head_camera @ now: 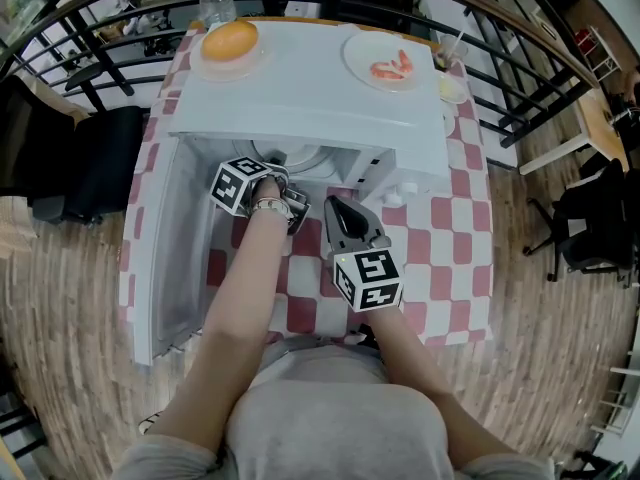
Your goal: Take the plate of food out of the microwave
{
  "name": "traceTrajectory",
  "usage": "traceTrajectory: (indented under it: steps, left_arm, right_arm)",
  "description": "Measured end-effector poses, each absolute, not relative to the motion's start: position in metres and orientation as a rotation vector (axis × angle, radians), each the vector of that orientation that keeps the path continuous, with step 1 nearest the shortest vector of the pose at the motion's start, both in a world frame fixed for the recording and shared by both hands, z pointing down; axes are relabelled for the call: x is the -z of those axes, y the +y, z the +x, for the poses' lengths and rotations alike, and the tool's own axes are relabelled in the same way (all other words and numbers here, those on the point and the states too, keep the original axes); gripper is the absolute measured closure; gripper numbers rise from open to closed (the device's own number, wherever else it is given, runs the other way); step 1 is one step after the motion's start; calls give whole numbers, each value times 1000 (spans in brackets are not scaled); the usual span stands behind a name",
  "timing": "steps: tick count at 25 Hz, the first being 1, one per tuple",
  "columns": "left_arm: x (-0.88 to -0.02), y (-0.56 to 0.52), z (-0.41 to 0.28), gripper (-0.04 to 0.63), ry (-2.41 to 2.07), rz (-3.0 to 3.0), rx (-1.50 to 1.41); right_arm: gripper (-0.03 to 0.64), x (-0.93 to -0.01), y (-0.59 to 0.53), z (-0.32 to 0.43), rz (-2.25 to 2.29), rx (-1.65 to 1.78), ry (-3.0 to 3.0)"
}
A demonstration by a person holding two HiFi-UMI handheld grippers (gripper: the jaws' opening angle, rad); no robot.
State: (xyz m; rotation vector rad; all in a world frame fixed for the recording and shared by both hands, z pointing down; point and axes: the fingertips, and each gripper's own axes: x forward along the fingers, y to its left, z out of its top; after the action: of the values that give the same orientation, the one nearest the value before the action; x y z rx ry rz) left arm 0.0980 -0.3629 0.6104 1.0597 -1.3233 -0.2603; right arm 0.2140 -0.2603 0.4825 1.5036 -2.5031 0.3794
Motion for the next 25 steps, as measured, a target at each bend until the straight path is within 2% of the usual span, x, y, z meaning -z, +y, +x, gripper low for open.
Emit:
traceTrajectory:
  steps: [13,25]
  left_arm:
    - [-604,-351,98,358,-1279,1062,317]
    - [-591,-339,95,507,-1269,1063,343]
  right_arm:
    - [594,-481,-254,218,1520,-363,-2488]
    - [594,-475,-249,214,1509,-340,-2496]
